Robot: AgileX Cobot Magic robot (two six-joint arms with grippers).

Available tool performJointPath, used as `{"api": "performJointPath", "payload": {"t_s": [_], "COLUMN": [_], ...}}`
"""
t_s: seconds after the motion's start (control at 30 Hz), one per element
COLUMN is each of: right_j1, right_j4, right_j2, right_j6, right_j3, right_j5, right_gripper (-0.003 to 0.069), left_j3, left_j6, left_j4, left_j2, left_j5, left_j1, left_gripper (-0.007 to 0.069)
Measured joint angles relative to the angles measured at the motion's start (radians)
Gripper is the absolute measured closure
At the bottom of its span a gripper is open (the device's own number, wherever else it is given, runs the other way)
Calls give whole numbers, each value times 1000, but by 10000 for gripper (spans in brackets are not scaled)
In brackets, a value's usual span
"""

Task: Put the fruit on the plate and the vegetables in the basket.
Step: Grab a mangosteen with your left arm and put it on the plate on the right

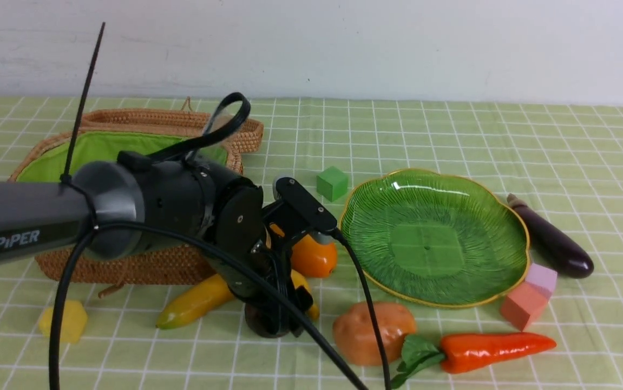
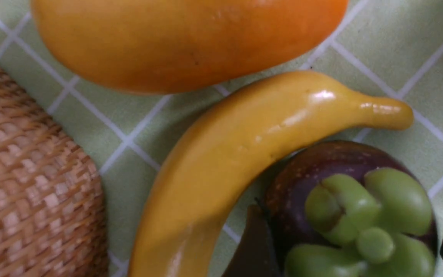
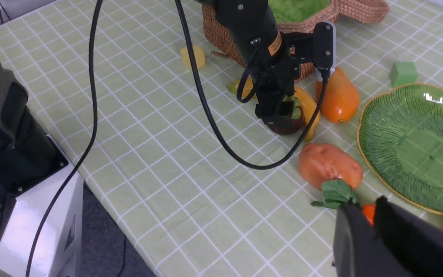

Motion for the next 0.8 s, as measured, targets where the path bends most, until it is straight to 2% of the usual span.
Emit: {"api": "performJointPath", "payload": {"t_s": [0.53, 0.8], "right_j1": [0, 0], "right_j4": [0, -36], "right_j2": [0, 0], "right_j6": [0, 0], "right_j3": [0, 0], "right_j5": [0, 0], "right_gripper": [561, 552], "left_j3": [-9, -5], "left_j6": [-29, -34], "left_j4": [-11, -19], "left_j2": [24, -48], "left_j5": [17, 108], "left_j1": [0, -26], "left_gripper": [83, 83]}}
